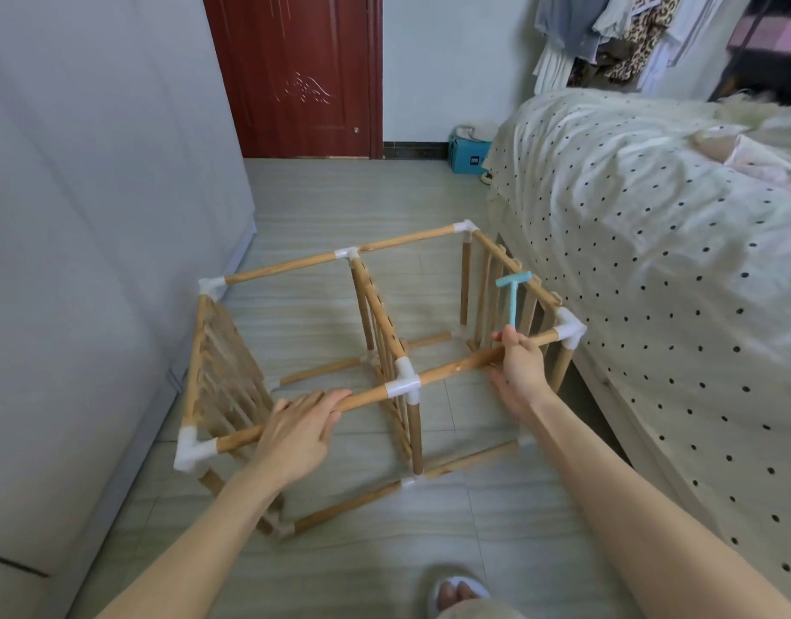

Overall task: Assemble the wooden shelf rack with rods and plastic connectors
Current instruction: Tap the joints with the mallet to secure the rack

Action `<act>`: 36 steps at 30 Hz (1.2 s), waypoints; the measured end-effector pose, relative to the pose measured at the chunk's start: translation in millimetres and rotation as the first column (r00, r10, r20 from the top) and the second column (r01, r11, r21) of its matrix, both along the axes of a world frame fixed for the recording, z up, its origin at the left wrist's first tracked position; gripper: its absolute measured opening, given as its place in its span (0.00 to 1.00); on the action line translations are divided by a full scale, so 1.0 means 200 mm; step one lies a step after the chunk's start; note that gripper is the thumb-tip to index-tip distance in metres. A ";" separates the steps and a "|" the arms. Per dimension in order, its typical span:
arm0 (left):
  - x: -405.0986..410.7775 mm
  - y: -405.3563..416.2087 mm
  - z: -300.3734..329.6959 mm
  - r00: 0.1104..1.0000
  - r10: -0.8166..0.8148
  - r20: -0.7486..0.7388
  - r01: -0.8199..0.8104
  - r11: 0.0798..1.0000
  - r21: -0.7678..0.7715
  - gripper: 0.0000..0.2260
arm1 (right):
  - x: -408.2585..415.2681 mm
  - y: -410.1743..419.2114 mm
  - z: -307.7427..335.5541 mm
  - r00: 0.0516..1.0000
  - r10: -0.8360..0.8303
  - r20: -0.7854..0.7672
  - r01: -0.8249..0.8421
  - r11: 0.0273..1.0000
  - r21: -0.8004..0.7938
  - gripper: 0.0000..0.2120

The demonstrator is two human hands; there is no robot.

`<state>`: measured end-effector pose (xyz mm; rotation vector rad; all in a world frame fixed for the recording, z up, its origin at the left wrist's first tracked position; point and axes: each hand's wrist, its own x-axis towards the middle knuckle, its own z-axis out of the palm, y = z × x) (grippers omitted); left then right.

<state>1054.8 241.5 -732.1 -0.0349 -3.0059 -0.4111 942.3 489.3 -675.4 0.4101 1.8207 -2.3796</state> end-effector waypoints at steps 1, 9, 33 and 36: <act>0.00 -0.02 0.01 1.000 0.021 -0.020 -0.021 0.999 0.025 0.17 | -0.02 -0.04 0.07 0.999 0.019 -0.048 -0.019 1.000 0.004 0.14; 0.07 -0.10 0.04 0.994 0.078 0.079 -0.110 0.790 0.603 0.19 | -0.07 -0.42 0.51 0.847 0.337 -0.410 -0.152 0.894 0.421 0.13; 0.06 0.01 0.56 0.721 -0.051 -0.691 -0.055 0.990 -0.130 0.24 | 0.05 0.02 0.07 0.771 0.544 -0.331 0.025 0.493 0.869 0.12; -0.01 0.02 0.65 0.825 -0.036 -0.563 -0.138 0.955 -0.264 0.29 | 0.04 0.03 0.07 0.767 0.539 -0.347 0.040 0.500 0.865 0.11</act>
